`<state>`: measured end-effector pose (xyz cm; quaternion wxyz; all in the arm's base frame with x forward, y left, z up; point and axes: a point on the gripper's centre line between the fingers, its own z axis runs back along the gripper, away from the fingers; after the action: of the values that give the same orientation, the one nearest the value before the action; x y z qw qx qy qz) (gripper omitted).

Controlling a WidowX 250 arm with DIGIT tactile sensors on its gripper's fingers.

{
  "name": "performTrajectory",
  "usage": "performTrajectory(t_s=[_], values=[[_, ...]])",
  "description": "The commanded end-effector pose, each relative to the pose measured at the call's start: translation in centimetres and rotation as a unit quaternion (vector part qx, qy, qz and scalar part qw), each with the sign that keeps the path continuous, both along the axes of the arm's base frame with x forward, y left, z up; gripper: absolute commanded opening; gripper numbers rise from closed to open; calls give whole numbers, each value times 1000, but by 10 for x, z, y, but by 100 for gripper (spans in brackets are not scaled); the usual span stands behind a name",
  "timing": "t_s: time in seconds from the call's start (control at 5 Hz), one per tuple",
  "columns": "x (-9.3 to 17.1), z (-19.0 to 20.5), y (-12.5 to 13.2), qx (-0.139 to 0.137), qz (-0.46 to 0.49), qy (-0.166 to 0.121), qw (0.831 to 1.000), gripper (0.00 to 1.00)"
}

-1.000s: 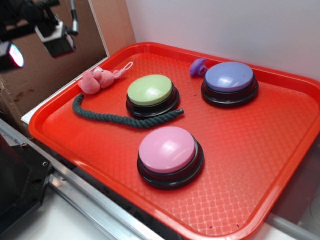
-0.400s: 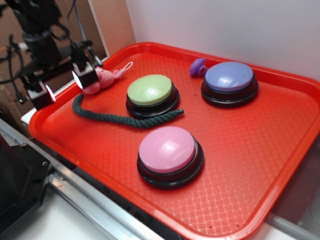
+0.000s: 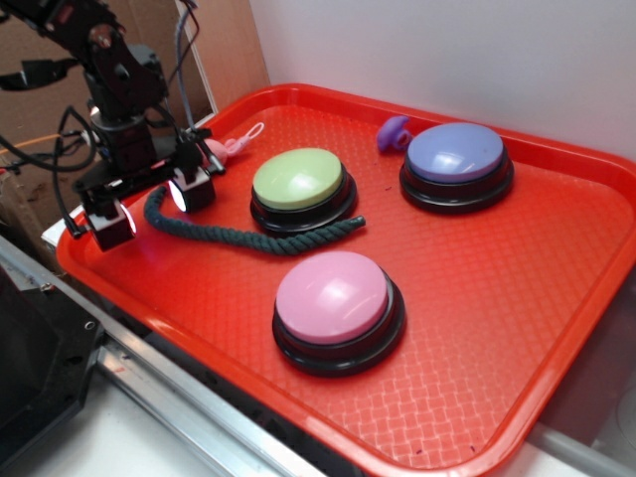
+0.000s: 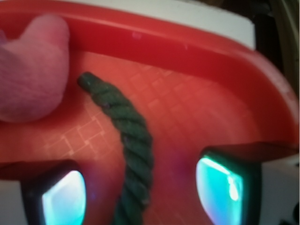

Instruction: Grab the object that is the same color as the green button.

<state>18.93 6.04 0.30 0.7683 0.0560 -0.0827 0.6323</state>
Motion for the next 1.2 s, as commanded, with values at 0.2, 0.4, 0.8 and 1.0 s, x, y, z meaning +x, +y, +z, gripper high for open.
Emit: performTrajectory(t_s=[0.2, 0.4, 0.8, 1.0], values=[[-3, -4, -5, 1, 11, -26, 1000, 0], [-1, -2, -7, -5, -11, -29, 1000, 0], [8, 46, -15, -40, -172, -5, 984, 0], [21, 85, -37, -62, -294, -19, 954, 0]])
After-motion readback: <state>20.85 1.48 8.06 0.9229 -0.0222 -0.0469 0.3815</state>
